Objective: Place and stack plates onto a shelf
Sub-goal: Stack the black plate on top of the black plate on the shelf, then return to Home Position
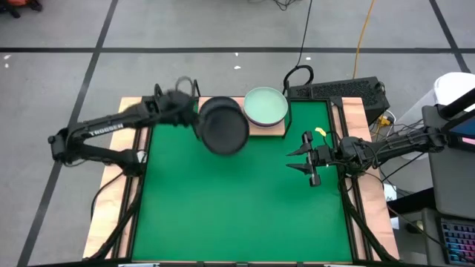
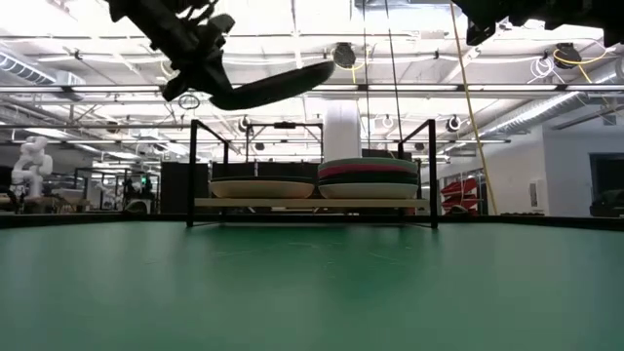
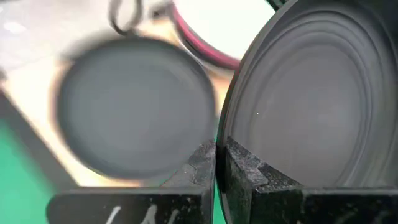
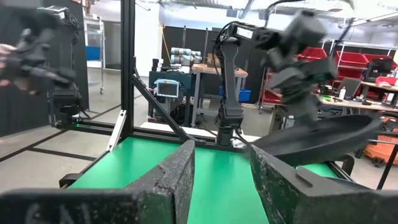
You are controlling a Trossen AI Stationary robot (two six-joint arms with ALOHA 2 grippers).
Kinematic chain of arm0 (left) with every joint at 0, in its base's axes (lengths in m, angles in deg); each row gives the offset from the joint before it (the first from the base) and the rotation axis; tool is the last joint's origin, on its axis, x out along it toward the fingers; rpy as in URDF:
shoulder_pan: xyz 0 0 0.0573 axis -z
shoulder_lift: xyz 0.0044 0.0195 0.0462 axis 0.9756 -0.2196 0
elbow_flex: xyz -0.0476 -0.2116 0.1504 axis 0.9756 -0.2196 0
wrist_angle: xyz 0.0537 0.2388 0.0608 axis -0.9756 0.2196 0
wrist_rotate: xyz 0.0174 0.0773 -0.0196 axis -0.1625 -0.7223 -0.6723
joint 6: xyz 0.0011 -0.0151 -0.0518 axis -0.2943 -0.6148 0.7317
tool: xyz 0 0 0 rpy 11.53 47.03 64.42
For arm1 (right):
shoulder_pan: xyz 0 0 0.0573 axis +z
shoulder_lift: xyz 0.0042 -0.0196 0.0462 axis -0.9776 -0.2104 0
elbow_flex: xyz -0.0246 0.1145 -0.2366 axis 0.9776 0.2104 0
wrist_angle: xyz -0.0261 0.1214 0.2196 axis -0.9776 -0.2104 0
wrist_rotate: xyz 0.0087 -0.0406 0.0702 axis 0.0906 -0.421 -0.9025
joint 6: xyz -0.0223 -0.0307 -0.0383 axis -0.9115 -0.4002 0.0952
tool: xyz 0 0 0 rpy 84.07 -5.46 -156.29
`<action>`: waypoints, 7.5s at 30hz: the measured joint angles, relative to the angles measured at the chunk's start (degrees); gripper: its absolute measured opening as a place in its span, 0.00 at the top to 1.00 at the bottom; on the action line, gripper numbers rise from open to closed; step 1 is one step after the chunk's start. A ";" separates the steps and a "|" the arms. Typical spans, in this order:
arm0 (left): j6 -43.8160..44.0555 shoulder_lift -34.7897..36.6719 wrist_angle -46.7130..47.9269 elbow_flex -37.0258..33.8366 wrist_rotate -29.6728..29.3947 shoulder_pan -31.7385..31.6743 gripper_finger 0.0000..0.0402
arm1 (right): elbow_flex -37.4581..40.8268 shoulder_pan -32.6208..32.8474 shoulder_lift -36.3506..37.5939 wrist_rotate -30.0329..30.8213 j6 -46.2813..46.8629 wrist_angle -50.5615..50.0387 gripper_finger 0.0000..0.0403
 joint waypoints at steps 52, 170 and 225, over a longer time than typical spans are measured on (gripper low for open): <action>-33.92 -29.30 17.50 25.38 3.49 -22.74 0.93 | -0.04 -0.02 0.00 0.00 -0.50 0.01 0.67; -30.35 37.71 -70.94 -55.21 -2.02 20.32 0.99 | 21.86 -1.64 38.23 8.76 -0.11 -13.68 1.00; -30.37 37.71 -70.91 -55.19 -2.08 20.32 0.99 | 21.90 -1.64 38.23 8.72 -0.09 -13.70 1.00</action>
